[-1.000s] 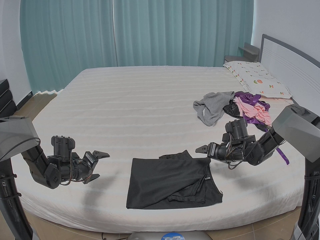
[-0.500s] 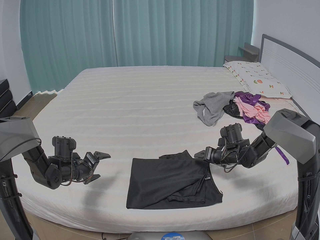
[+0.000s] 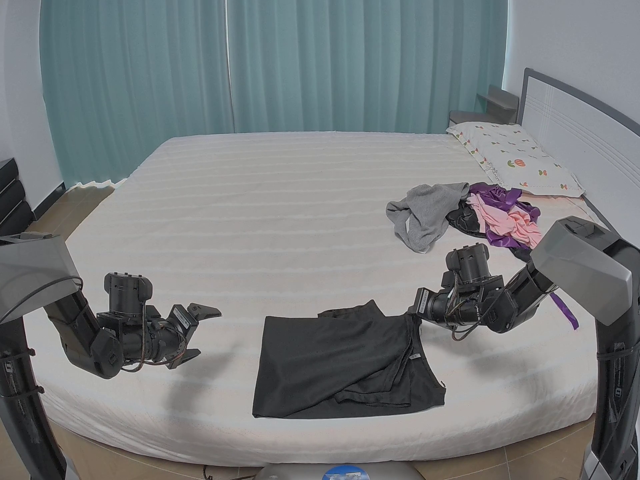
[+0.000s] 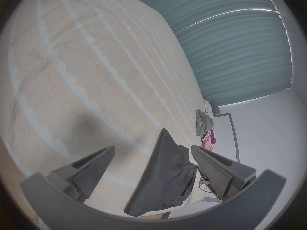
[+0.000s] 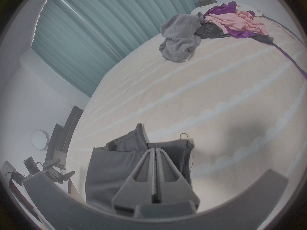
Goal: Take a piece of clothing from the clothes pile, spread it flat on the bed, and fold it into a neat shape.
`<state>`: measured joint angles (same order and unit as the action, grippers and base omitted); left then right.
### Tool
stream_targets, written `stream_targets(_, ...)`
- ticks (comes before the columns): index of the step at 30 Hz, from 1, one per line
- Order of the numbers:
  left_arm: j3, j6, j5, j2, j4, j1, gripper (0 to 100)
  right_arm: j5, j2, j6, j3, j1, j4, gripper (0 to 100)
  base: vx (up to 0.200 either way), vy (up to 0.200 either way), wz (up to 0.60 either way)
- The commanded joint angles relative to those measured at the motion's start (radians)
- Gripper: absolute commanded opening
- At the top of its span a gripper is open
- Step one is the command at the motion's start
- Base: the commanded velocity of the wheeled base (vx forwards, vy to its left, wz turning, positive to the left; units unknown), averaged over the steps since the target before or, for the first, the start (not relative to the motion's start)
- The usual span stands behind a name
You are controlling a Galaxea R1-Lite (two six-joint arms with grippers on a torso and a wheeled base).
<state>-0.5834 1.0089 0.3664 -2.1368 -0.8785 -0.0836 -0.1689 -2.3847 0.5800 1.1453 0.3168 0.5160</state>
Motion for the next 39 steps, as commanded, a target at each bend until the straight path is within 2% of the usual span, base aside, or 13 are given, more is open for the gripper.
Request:
stream_targets(1,0.0,0.0,0.0,0.0,0.0,0.001,100,0.0,0.035,0.011,0.004,-0.019,0.001,0,0.0,0.0,0.0)
stream_targets(17,0.0,0.0,0.0,-0.002,0.0,0.001,100,0.0,0.01,0.009,-0.001,-0.039,-0.001,0,0.0,0.0,0.0)
stream_targets(18,0.0,0.0,0.0,-0.002,0.0,0.001,100,0.0,0.016,0.009,-0.009,-0.039,0.001,100,0.0,0.0,0.0)
stream_targets(23,0.0,0.0,0.0,-0.002,0.0,0.001,100,-0.003,0.035,0.004,-0.019,-0.038,0.001,100,0.0,0.0,0.0)
stream_targets(28,0.0,0.0,0.0,-0.002,0.0,0.001,100,-0.046,0.128,0.008,-0.096,-0.038,0.003,100,0.0,0.0,0.0)
stream_targets(30,0.0,0.0,0.0,-0.002,0.0,0.001,100,-0.127,0.22,-0.002,-0.22,-0.027,0.029,100,0.0,0.0,0.0)
stream_targets(32,0.0,0.0,0.0,-0.002,0.0,0.001,100,-0.146,0.242,-0.003,-0.254,-0.022,0.049,100,0.0,0.0,0.0)
stream_targets(33,0.0,0.0,0.0,-0.002,0.0,0.001,100,-0.172,0.288,-0.006,-0.36,0.008,0.111,100,0.0,0.0,0.0)
stream_targets(36,0.0,0.0,-0.001,-0.002,0.0,0.001,100,-0.17,0.311,-0.002,-0.496,0.07,0.202,100,0.0,0.0,0.0)
stream_targets(38,0.0,0.0,0.0,-0.002,0.0,0.001,100,-0.17,0.312,0.0,-0.519,0.077,0.22,100,0.0,0.0,0.0)
stream_targets(39,0.0,0.0,-0.001,0.0,0.0,0.001,100,-0.172,0.314,0.006,-0.584,0.108,0.282,100,0.0,0.0,0.0)
